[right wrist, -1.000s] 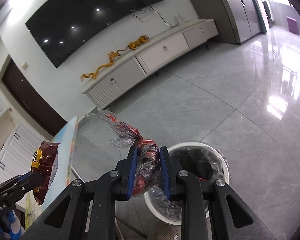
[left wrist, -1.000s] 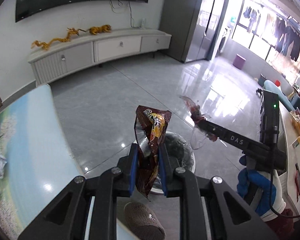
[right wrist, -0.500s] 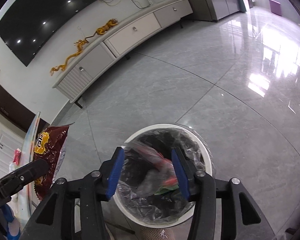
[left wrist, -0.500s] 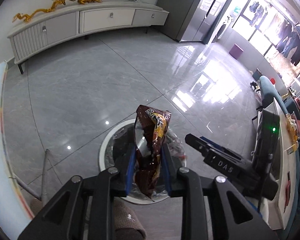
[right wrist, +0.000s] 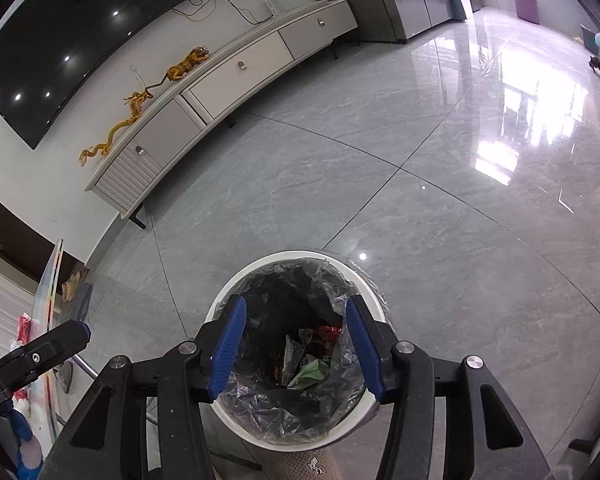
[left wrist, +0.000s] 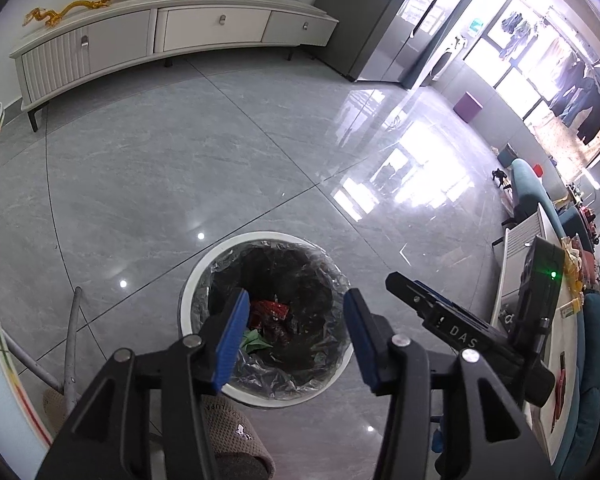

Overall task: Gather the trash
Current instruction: 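Open both tools to drop the brown chip bag and clear bag into the bin, then move both open tools back to the table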

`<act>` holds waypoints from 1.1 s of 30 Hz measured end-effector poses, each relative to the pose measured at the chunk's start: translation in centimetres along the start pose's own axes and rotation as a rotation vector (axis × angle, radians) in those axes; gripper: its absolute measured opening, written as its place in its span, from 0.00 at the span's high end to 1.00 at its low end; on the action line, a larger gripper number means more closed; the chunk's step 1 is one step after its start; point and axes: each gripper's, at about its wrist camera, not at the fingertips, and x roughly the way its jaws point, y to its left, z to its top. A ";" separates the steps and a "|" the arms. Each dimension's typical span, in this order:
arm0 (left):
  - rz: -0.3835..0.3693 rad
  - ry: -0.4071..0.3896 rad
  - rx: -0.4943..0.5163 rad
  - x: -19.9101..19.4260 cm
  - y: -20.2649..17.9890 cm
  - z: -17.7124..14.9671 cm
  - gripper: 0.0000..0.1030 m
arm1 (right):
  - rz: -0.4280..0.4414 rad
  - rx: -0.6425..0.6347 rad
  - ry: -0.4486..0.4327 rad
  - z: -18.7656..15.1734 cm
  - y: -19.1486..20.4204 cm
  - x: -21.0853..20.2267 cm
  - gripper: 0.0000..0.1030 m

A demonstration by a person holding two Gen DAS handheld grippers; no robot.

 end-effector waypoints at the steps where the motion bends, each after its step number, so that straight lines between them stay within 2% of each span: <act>1: 0.003 -0.008 0.001 -0.5 0.0 -0.1 0.54 | 0.001 -0.002 -0.004 0.0 0.2 -0.3 0.52; 6: 0.024 -0.074 0.019 -3.5 0.0 -0.6 0.54 | 0.012 -0.019 -0.040 0.1 1.4 -2.4 0.52; 16: 0.091 -0.234 0.010 -12.8 1.9 -3.7 0.54 | 0.071 -0.107 -0.141 0.1 6.8 -8.5 0.50; 29: 0.221 -0.421 -0.166 -25.6 10.7 -11.2 0.53 | 0.184 -0.329 -0.208 -1.4 17.4 -14.1 0.46; 33: 0.267 -0.462 -0.228 -28.8 13.6 -13.8 0.48 | 0.235 -0.390 -0.207 -2.3 20.4 -14.6 0.44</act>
